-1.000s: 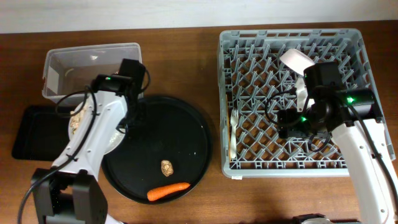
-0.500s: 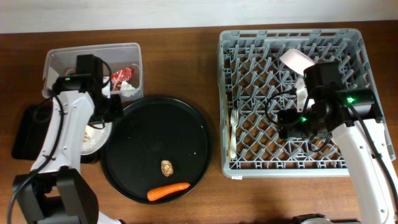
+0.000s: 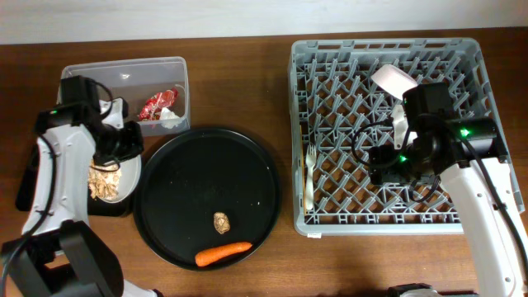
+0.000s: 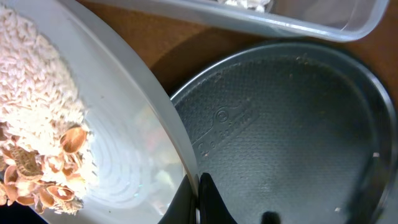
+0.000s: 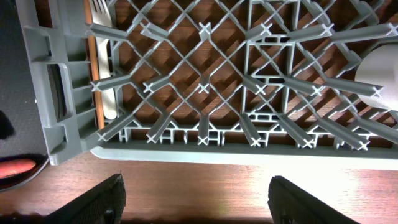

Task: Sort waste into correct bins and load items into the dishwasher rack
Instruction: 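Tilt the plate with the left gripper to dump scraps onto the black tray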

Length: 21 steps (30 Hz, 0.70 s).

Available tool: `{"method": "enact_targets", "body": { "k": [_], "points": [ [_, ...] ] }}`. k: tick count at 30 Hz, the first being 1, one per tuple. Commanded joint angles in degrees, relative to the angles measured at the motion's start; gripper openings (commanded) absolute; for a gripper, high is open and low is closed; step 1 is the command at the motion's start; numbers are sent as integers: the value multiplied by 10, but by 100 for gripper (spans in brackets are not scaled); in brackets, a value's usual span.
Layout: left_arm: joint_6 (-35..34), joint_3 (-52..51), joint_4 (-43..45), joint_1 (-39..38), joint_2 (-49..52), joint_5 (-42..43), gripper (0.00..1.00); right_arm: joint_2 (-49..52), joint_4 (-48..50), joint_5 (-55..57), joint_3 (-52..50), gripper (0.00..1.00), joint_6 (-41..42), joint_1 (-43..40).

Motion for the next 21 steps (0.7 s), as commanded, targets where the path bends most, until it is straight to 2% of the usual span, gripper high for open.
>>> {"method": "enact_targets", "body": {
  "k": [1, 8, 11, 21],
  "points": [
    [31, 15, 5, 40, -16, 76, 0, -2, -1, -3, -3, 76, 2, -3],
    [69, 15, 8, 105, -16, 202, 0, -2, -1, -3, -3, 76, 2, -3],
    [102, 15, 8, 135, -16, 294, 0, -2, -1, -3, -3, 75, 2, -3],
    [140, 15, 9, 218, -32, 441, 0, -2, -2, -3, -3, 75, 2, -3]
  ]
}}
